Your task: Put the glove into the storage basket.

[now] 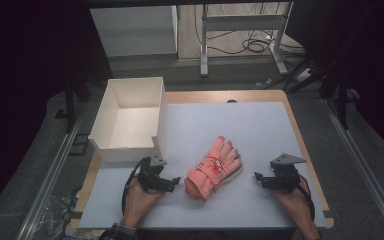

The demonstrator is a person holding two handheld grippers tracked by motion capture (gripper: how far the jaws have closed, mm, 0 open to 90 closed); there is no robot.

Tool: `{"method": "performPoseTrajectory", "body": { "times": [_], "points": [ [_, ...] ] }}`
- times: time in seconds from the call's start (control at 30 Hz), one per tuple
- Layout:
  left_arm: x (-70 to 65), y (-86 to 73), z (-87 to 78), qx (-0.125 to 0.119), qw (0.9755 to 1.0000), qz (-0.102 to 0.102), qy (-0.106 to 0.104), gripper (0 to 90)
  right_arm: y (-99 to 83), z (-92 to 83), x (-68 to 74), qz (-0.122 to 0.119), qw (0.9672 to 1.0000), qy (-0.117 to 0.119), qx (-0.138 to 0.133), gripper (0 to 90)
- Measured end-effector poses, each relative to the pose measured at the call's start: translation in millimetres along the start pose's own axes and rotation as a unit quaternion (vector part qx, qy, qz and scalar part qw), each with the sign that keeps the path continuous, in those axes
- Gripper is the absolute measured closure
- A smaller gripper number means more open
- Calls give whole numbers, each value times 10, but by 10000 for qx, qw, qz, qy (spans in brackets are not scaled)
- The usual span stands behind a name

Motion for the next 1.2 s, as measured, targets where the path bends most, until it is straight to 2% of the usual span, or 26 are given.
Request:
{"method": "performPoseTrajectory", "body": {
  "times": [0.13, 0.23, 0.4, 0.57, 0.7, 0.8, 0.97, 1.13, 1.2],
  "points": [
    [2, 115, -107, -140, 9998, -100, -127, 71, -1, 0, 0, -3, 10000, -1, -6, 236],
    [-19, 207, -168, -43, 9998, 13, -174, 71, -1, 0, 1, -1, 10000, 1, -9, 236],
    [-79, 391, -274, -54, 9996, 131, -246, 71, -1, 1, 1, 1, 10000, 3, -15, 236],
    [-207, 593, -355, -59, 9989, 244, -398, 70, -2, 0, 1, 1, 10000, 2, -18, 236],
    [-333, 733, -398, 44, 9980, 413, -485, 54, -2, 0, 1, -1, 10000, -1, -21, 236],
    [-455, 848, -420, 32, 9967, 468, -658, 38, -3, 0, 2, -2, 10000, -4, -22, 237],
    [-673, 964, -322, 56, 9952, 564, -803, 2, -3, 0, 1, -5, 10000, -8, -25, 237],
    [-859, 977, -115, 222, 9936, 737, -827, 0, -3, 0, 2, -6, 10000, -10, -28, 236],
    [-901, 967, -33, 320, 9932, 826, -756, 0, -4, 0, 2, -10, 10000, -9, -27, 236]
  ]
}}
Point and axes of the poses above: each handheld gripper's, and its own axes: z roughly forward along the jaws, y roughly out of its top, x roughly to its left, the point moved 9 cm from there along z, roughly forward along the jaws, and after that the axes turned 9 degrees about z, right-handed, at the moved point
